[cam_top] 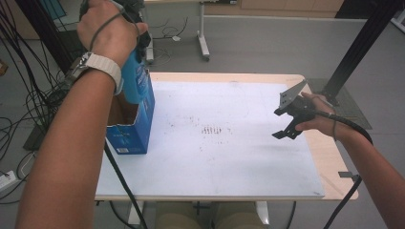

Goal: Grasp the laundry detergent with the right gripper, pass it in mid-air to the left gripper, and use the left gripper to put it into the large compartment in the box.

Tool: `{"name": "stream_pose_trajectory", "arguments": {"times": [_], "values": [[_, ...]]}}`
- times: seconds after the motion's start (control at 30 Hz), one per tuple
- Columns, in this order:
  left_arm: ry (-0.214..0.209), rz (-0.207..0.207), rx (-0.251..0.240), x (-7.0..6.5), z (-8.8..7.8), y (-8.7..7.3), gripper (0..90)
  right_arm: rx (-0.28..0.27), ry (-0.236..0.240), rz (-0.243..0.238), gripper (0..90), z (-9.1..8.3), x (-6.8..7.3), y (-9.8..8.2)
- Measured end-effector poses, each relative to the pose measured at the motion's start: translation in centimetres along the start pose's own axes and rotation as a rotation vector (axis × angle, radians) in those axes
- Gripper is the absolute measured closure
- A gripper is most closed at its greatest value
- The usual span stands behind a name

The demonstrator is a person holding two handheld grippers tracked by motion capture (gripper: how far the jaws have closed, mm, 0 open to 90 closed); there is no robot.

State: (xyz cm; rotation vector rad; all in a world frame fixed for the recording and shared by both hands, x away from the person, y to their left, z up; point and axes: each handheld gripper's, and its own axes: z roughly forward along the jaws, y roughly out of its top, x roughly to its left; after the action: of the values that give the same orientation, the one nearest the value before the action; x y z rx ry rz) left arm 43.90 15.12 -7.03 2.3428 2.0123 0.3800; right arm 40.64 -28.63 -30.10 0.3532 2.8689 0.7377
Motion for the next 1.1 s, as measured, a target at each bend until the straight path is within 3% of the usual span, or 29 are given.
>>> {"name": "stream_pose_trajectory", "arguments": {"times": [0.53,1.1], "values": [[0.017,-0.086,0.0,2.8,2.7,0.1,37.4,-0.001,0.001,0.013,11.0,0.2,-0.2,-0.1],[0.007,-0.096,0.01,3.9,5.8,-0.1,37.4,0.009,0.008,0.021,11.1,0.7,-0.2,-0.2]]}}
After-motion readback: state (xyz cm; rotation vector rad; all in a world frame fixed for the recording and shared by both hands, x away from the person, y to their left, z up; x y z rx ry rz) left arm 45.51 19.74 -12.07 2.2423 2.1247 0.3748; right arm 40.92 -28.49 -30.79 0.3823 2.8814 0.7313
